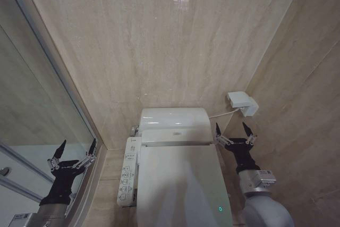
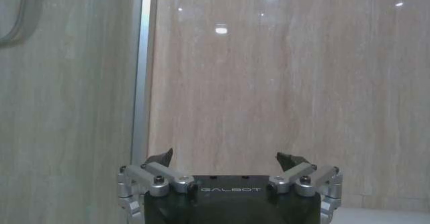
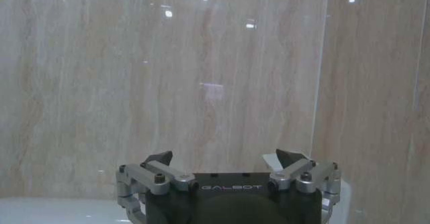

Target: Open the toilet lid, clean the toilet bowl with a toilet brush, close the toilet lid, and flush.

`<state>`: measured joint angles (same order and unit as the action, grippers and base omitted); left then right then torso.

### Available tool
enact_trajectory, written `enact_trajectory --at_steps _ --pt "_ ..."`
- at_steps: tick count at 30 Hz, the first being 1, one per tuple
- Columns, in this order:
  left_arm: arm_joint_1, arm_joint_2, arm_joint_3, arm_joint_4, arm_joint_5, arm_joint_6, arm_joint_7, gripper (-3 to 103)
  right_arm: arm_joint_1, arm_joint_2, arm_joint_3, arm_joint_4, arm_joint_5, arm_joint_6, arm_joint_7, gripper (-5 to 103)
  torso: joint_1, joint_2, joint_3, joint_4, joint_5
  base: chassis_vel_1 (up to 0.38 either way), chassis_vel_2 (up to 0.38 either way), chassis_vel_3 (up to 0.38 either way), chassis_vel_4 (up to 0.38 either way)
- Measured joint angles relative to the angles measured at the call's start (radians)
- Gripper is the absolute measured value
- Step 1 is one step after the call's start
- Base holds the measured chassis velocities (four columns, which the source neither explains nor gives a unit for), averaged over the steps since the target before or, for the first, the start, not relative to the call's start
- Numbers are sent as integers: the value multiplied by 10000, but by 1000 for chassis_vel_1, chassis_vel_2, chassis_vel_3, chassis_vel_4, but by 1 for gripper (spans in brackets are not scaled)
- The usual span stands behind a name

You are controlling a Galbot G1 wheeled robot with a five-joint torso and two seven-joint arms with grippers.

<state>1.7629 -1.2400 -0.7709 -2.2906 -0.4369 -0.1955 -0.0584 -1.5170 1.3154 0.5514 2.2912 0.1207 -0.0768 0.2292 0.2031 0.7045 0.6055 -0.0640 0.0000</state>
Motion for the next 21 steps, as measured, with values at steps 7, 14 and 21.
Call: enact_trajectory --at_steps 7,14,21 --pt "0 0 0 0 0 0 0 100 -2 -1 0 0 0 0 0 100 -4 1 -2 0 0 0 0 0 0" --pt "-2 0 0 0 0 0 0 100 4 -1 1 0 0 0 0 100 9 -4 6 0 2 -22 20 32 -24" --pt "0 0 0 0 0 0 0 100 0 0 0 -1 0 0 0 100 -2 0 -1 1 -1 0 0 0 0"
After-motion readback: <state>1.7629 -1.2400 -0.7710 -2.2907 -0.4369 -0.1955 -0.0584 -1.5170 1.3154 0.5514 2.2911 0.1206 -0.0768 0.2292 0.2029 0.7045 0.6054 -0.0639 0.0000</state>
